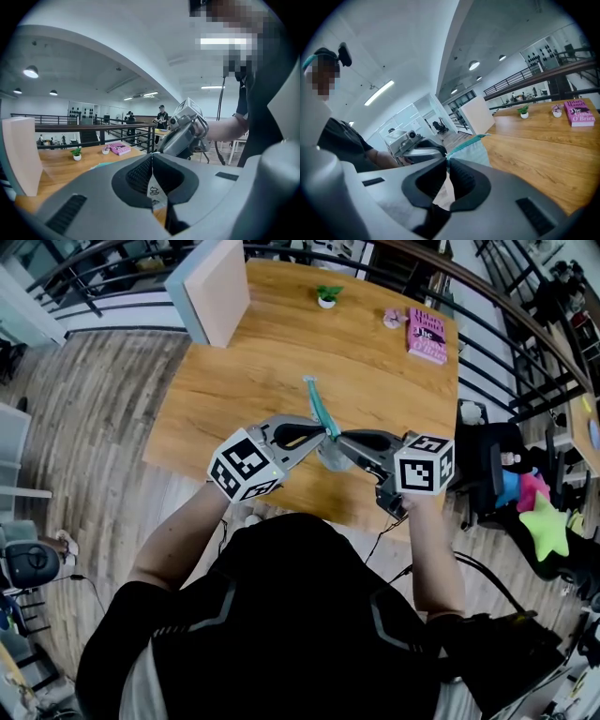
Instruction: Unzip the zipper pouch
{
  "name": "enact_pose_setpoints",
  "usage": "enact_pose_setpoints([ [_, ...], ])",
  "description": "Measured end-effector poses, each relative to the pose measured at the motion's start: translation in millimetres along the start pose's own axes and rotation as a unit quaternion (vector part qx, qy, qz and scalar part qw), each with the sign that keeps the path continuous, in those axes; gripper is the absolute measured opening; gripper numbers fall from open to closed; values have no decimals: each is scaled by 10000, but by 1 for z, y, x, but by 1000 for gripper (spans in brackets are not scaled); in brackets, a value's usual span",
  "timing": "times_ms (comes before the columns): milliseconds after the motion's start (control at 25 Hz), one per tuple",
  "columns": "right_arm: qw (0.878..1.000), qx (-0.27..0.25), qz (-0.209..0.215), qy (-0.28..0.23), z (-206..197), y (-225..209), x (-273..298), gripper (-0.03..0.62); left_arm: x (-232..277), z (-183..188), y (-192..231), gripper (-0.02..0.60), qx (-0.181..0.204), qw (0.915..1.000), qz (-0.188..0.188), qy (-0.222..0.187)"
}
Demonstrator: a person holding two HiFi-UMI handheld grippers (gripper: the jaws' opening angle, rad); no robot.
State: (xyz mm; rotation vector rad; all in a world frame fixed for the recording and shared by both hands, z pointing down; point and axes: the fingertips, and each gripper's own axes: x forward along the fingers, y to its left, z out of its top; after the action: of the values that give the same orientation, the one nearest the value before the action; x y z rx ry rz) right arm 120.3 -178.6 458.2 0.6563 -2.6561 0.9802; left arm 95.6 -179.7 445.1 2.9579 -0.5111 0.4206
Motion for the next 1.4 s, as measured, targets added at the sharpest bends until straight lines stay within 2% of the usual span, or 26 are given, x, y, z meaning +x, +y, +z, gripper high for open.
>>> enact_pose_setpoints([
  [120,9991,-351,-137,215,-3,0,5,28,0,-1,7,31,-232,9997,35,43],
  [240,9975,-561,-150,413,-8,1,11,20,-5,0,25,29,-605,9979,228,-43],
  [480,9982,-446,-148,362,-8,-5,8,18,-10,1,33,29,-321,9987,345,211],
  [680,9974,-468,-205,512,-16,-13,6,17,-17,-3,57,29,-589,9954,738,178],
  [1080,9970,-245,-421,605,-33,-44,-6,14,-33,-21,92,29,-797,9881,1279,323],
  [1400,9962,-20,-614,615,-39,-75,-10,11,-38,-38,110,29,-873,9829,1553,472],
])
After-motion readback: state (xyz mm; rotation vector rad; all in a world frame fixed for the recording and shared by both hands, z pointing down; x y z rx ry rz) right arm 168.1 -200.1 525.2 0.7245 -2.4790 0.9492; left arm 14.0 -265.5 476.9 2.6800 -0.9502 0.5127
